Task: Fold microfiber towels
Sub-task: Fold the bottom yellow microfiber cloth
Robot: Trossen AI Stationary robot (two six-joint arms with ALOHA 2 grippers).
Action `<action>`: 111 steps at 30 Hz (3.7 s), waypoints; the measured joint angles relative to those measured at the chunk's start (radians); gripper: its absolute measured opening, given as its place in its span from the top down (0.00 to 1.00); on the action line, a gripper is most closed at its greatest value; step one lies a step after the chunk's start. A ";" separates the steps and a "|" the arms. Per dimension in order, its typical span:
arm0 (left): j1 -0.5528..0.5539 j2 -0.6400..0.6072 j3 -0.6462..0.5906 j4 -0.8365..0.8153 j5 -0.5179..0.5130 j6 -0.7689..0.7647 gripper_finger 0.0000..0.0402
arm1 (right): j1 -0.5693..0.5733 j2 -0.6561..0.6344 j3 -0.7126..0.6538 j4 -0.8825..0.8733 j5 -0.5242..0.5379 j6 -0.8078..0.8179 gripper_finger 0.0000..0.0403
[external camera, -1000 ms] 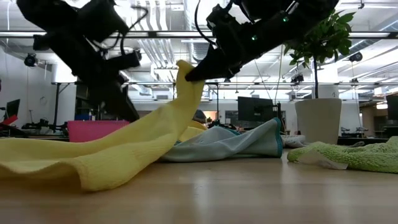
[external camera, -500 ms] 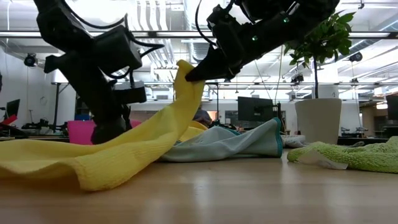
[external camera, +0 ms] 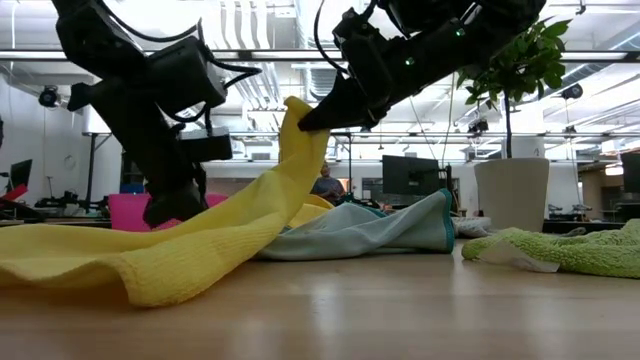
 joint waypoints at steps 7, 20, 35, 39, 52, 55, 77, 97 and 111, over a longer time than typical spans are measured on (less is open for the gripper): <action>-0.008 -0.096 0.031 -0.177 0.024 -0.091 1.00 | 0.000 -0.006 0.000 -0.007 0.000 -0.014 0.98; -0.167 -0.457 0.367 -0.626 0.211 -0.030 1.00 | 0.002 -0.195 0.005 -0.131 -0.281 -0.068 0.98; -0.242 -0.552 0.557 -0.599 0.046 0.050 1.00 | -0.014 -0.273 0.105 -0.078 -0.342 -0.111 0.98; -0.243 -0.557 0.636 -0.606 0.019 0.066 1.00 | -0.022 -0.172 0.221 -0.098 -0.341 -0.201 0.98; -0.243 -0.559 0.928 -1.110 -0.064 -0.057 1.00 | -0.149 -0.006 0.575 -0.304 -0.334 -0.397 0.98; -0.242 -0.555 0.997 -1.134 -0.098 -0.052 1.00 | -0.180 -0.002 0.626 -0.295 -0.334 -0.415 0.98; -0.489 -0.350 0.667 -1.071 0.359 -0.512 1.00 | -0.017 -0.013 0.280 -0.405 -0.480 -0.247 0.98; -0.707 0.077 0.638 -0.434 0.714 -0.822 1.00 | 0.270 -0.009 0.131 -0.364 -0.543 0.155 0.92; -0.781 0.150 0.664 -0.298 0.663 -0.952 1.00 | 0.374 0.078 0.130 -0.292 -0.465 0.191 0.79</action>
